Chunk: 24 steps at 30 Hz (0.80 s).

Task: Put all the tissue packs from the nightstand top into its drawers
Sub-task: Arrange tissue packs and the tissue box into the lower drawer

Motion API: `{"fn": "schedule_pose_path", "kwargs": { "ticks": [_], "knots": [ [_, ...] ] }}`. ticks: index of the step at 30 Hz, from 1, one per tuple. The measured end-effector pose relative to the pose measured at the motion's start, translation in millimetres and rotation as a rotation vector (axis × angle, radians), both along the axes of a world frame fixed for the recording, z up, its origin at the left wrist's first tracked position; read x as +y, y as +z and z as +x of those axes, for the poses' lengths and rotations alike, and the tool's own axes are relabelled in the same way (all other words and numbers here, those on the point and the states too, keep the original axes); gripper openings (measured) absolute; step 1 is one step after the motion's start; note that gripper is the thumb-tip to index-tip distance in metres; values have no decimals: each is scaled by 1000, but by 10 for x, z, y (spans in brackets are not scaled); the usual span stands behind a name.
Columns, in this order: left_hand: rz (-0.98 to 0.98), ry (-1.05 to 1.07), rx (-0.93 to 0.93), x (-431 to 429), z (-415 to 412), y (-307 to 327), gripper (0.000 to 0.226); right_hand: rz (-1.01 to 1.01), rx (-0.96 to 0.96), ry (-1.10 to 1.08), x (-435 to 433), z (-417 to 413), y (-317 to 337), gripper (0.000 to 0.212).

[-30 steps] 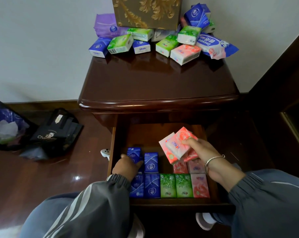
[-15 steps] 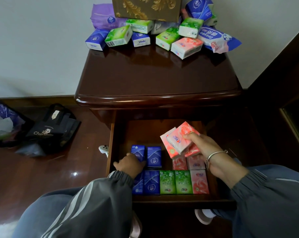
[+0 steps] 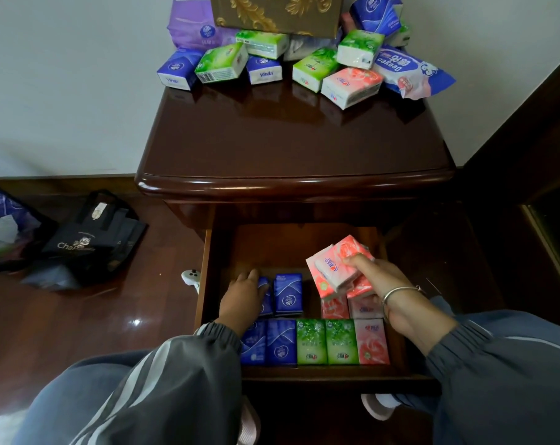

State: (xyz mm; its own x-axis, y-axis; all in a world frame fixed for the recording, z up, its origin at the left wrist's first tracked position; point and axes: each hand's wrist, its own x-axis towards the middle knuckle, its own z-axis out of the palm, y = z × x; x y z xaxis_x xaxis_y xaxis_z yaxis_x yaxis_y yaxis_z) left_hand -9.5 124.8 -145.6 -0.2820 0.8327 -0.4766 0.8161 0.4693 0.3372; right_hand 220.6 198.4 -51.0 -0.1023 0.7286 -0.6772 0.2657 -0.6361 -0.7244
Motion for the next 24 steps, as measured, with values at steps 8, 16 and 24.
{"fn": "schedule_pose_path", "kwargs": {
  "ticks": [8,16,24],
  "knots": [
    [121,68,-130,-3,-128,-35,30,2,1,1,3,-31,25,31],
    [37,-124,-77,118,-131,-8,39,6,-13,-10,6,-23,4,35],
    [141,-439,69,139,363,-76,69,1,-32,-8,-9,-22,-21,33]
  ]
}}
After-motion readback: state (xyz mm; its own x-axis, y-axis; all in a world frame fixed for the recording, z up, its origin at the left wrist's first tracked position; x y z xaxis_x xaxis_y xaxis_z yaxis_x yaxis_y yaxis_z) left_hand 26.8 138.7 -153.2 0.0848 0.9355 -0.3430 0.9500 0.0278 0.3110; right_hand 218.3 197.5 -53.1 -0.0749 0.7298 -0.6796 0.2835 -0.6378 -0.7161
